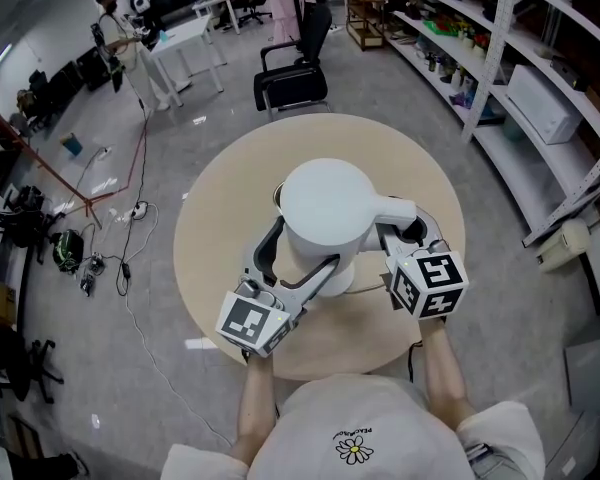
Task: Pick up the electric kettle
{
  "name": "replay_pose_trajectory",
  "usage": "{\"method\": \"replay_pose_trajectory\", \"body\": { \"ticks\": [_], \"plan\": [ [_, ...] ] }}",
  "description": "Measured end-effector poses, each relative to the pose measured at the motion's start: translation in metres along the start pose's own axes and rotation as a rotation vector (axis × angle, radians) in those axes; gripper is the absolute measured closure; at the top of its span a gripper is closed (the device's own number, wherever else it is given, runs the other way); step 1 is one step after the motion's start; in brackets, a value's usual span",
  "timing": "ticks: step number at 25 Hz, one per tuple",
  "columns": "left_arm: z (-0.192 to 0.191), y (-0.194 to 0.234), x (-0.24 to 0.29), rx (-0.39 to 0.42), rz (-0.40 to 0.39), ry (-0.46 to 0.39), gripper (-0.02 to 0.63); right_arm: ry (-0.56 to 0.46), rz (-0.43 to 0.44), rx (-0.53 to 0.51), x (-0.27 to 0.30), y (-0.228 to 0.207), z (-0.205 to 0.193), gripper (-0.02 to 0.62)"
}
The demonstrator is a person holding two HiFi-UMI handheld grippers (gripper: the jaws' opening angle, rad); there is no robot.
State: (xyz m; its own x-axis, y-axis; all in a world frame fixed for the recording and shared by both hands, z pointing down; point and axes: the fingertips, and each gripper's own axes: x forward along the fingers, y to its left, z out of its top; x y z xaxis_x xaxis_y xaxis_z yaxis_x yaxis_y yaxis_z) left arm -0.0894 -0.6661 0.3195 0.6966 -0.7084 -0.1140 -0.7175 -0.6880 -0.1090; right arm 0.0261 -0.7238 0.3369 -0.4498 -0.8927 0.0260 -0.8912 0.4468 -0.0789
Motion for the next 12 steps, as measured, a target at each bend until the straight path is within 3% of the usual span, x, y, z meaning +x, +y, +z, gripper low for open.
{"method": "replay_pose_trajectory", "body": {
  "ticks": [3,7,12],
  "plan": [
    [0.0053,-0.0011,-0.0008,-0.003,-0.01,-0.028,0.164,0.003,-0.001,0.003,-0.0006,0.0024,0.0002,0.503],
    [0.0007,0.0013,-0.0041,-0.003,0.003,0.01,0.163,0.003,0.003,0.004,-0.0012,0.0044,0.0009,0.504],
    [0.0037,-0.0003,-0.0002,0.002,-0.017,-0.035,0.163,-0.006,0.001,-0.004,0.0,0.0026,0.0021,0.505]
  ]
}}
